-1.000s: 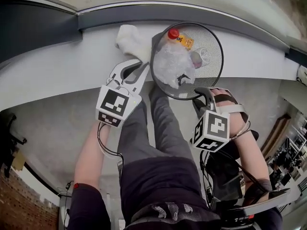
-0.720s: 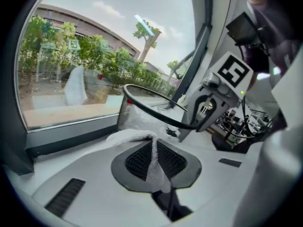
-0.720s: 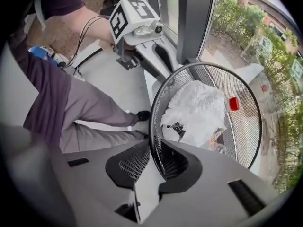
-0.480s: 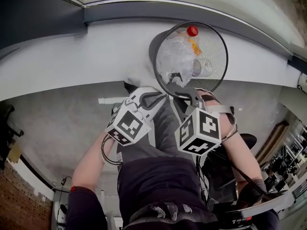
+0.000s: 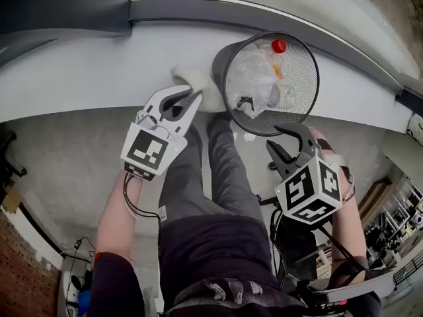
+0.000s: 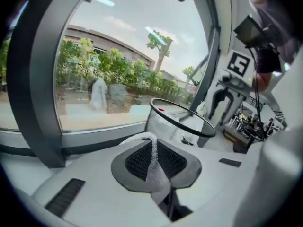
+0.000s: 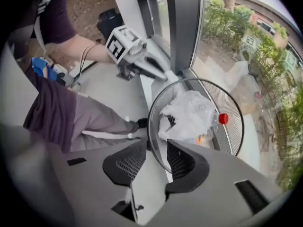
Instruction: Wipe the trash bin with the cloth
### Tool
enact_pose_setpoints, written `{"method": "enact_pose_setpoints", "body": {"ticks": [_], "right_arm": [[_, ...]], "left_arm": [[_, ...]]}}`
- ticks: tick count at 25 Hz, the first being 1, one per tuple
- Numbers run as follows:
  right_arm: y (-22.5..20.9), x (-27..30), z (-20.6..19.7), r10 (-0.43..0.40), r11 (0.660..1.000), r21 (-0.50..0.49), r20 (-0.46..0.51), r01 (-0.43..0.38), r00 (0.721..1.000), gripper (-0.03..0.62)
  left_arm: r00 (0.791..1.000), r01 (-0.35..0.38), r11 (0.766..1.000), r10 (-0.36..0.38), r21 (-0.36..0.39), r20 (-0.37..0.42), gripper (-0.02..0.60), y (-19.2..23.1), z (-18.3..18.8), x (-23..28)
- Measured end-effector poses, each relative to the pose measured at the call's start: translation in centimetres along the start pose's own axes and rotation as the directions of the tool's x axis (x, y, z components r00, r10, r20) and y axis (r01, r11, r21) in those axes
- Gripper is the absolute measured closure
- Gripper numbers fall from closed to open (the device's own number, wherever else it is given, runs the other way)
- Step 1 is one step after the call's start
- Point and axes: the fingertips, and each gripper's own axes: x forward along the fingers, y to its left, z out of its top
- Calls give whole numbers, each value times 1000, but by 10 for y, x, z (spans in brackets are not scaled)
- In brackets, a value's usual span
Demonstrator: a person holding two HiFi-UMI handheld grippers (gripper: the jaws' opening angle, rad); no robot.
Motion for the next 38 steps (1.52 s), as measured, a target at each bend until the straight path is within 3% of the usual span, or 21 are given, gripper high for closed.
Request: {"method": "enact_pose_setpoints", "body": {"ticks": [4, 8, 11, 13, 15, 21, 25, 28, 31, 34, 36, 38], "right_arm": [[5, 14, -42, -40, 988, -155, -161, 14, 986, 456], [-2, 27, -27, -157, 964, -235, -124, 125, 980, 454], [1, 44, -19, -167, 954, -268, -109, 133, 980, 454], [3, 48, -11, -154, 964, -233, -84, 131, 984, 466], [6, 48, 2, -124, 982, -146, -46, 117, 991, 542], [9, 49, 40, -104, 995, -2, 36, 104, 994, 548], [11, 53, 66, -91, 995, 35, 75, 88, 993, 548], [11, 53, 69, -86, 995, 52, 81, 82, 993, 546], [13, 39, 67, -72, 995, 75, 121, 64, 990, 546], [10, 12, 56, -58, 995, 93, 169, 42, 984, 542], [10, 0, 35, -37, 998, 56, 130, 30, 991, 534], [14, 2, 9, -23, 999, -35, 30, 24, 999, 509]], "left_arm": [[994, -77, 997, 77, 7, 74, 557, 34, 33, 1], [999, -31, 999, 30, 20, 46, 557, 19, 28, 17], [1000, 21, 1000, -21, 19, 12, 557, -4, 13, 26], [999, 48, 999, -48, 25, -10, 557, -21, 3, 28], [998, 58, 998, -57, 35, -29, 557, -37, -6, 23], [991, 130, 990, -127, 54, -47, 557, -85, -19, 11], [980, 186, 978, -178, 95, -85, 557, -107, -32, 8], [978, 196, 977, -189, 81, -84, 557, -107, -36, 5], [985, 151, 985, -144, 81, -90, 557, -83, -38, -5], [995, 40, 994, -30, 103, -97, 557, -33, -35, -16], [996, -32, 991, 42, 126, -78, 557, -3, -25, -20], [994, -88, 986, 97, 142, -55, 557, 20, -15, -19]]}}
